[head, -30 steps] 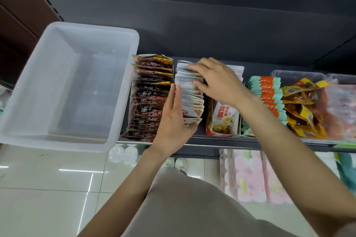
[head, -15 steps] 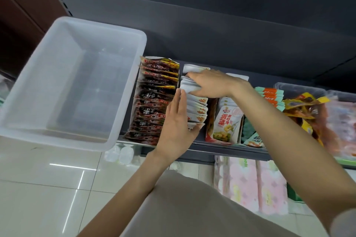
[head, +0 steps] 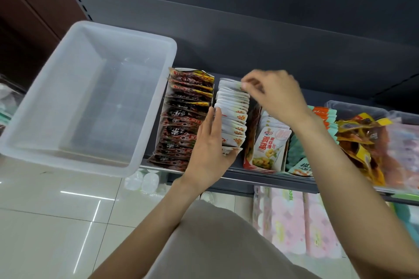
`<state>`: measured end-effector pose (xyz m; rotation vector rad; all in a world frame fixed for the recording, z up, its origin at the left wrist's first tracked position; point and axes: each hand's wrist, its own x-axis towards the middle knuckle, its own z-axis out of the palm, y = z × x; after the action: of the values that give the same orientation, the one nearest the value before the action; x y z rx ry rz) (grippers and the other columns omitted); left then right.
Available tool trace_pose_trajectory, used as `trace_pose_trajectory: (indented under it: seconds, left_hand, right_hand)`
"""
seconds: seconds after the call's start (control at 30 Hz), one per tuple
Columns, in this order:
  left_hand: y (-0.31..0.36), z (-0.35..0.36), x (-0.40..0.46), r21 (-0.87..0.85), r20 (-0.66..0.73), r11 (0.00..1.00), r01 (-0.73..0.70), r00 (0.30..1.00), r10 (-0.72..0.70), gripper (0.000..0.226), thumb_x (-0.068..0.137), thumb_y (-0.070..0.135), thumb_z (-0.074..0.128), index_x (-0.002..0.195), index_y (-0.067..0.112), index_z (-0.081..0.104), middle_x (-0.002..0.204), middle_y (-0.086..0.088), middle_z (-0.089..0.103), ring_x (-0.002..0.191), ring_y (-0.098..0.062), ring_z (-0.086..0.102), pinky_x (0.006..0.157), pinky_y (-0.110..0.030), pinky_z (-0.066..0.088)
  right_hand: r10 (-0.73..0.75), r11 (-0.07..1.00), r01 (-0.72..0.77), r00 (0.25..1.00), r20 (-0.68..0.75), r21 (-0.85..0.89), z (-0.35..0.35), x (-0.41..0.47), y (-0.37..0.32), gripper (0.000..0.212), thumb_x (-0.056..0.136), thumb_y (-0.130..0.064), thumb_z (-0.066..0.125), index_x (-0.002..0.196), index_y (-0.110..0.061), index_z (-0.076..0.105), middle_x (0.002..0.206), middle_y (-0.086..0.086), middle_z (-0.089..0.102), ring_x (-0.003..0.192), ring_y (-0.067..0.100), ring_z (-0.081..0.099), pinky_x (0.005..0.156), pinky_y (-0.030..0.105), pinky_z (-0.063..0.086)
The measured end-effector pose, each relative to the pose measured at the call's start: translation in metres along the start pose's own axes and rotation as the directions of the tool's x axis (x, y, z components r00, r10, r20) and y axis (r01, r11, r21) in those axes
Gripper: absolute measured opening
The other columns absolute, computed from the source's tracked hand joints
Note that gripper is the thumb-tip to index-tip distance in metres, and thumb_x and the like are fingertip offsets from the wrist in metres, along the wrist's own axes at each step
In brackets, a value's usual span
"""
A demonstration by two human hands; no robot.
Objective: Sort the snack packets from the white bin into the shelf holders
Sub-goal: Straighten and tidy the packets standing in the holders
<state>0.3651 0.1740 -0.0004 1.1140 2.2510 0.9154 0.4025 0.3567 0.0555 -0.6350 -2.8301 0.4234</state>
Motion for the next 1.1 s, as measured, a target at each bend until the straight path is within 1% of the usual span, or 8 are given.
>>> trace_pose_trajectory:
  seconds: [0.07,0.17,0.3,0.43,0.53,0.6,0.97,1.1]
  left_hand:
    - [0.0,0.0,0.0,0.02,-0.005,1.0,-0.005,1.0,0.006,0.099,0.084,0.029,0.069,0.15,0.016,-0.003,0.159,-0.001,-0.003,0.145,-0.015,-0.001,0.113,-0.023,0.01]
    - [0.0,0.0,-0.001,0.063,-0.023,0.998,-0.02,0.999,0.021,0.096,0.085,0.032,0.068,0.151,0.015,0.0,0.159,-0.002,-0.002,0.146,-0.014,0.0,0.109,-0.02,0.011]
    - [0.001,0.0,-0.002,0.084,-0.025,0.996,-0.029,0.999,0.032,0.094,0.085,0.031,0.067,0.15,0.013,0.003,0.159,-0.004,0.002,0.145,-0.016,0.004,0.112,-0.023,0.011]
    - [0.0,0.001,-0.002,0.086,-0.03,0.996,-0.025,0.999,0.028,0.093,0.086,0.032,0.066,0.151,0.014,0.003,0.159,-0.003,0.002,0.145,-0.016,0.005,0.11,-0.021,0.01]
    - [0.0,0.002,-0.003,0.077,-0.025,0.997,-0.022,0.999,0.024,0.093,0.086,0.033,0.065,0.151,0.016,0.001,0.159,-0.002,0.0,0.145,-0.016,0.003,0.113,-0.024,0.013]
    - [0.0,0.002,-0.003,0.075,-0.022,0.997,-0.02,1.0,0.022,0.093,0.086,0.035,0.065,0.15,0.017,-0.001,0.159,-0.001,-0.002,0.145,-0.015,0.002,0.113,-0.026,0.014]
    - [0.0,0.004,-0.004,0.063,-0.008,0.998,-0.013,1.0,0.014,0.097,0.086,0.032,0.065,0.15,0.015,-0.006,0.159,-0.004,-0.008,0.146,-0.018,-0.001,0.117,-0.033,0.021]
    - [0.0,0.001,-0.007,0.073,-0.039,0.997,-0.034,0.999,0.037,0.096,0.085,0.034,0.067,0.151,0.016,-0.001,0.159,-0.002,-0.003,0.146,-0.015,0.001,0.115,-0.029,0.019]
  right_hand:
    - [0.001,0.999,0.001,0.999,-0.04,0.055,0.001,0.007,0.008,0.031,0.094,-0.03,0.055,0.123,-0.019,0.059,0.115,-0.001,0.065,0.105,0.015,0.059,0.091,0.036,0.048]
    - [-0.031,0.999,0.021,0.968,0.25,0.045,0.017,0.023,0.018,0.042,0.096,-0.033,0.051,0.135,-0.016,0.049,0.127,0.002,0.056,0.12,0.019,0.049,0.095,0.033,0.039]
    - [-0.222,0.96,0.26,0.932,0.288,-0.102,0.031,0.028,0.018,0.03,0.102,-0.026,0.036,0.115,-0.014,0.06,0.107,0.003,0.054,0.097,0.019,0.052,0.07,0.028,0.032]
    - [-0.22,0.953,0.29,0.864,0.453,-0.09,0.022,0.035,0.015,0.029,0.103,-0.027,0.033,0.105,-0.014,0.059,0.101,0.002,0.058,0.091,0.019,0.055,0.073,0.03,0.037]
    - [-0.149,0.964,0.252,0.772,0.618,-0.082,0.019,0.043,0.01,0.02,0.099,-0.022,0.037,0.082,-0.018,0.047,0.071,0.001,0.05,0.06,0.017,0.046,0.058,0.033,0.037]
    - [-0.118,0.98,0.193,0.738,0.664,-0.041,0.018,0.048,0.009,0.02,0.099,-0.024,0.038,0.083,-0.016,0.046,0.067,0.002,0.046,0.056,0.016,0.04,0.055,0.034,0.033]
    - [-0.071,0.997,0.074,0.854,0.515,0.016,0.025,0.044,0.01,0.034,0.103,-0.031,0.034,0.084,-0.01,0.052,0.07,0.0,0.05,0.066,0.017,0.05,0.059,0.031,0.035]
    - [-0.004,1.0,0.011,0.968,0.252,-0.024,0.027,0.016,0.011,0.039,0.099,-0.032,0.046,0.134,-0.017,0.05,0.128,0.004,0.059,0.119,0.019,0.051,0.095,0.033,0.04]
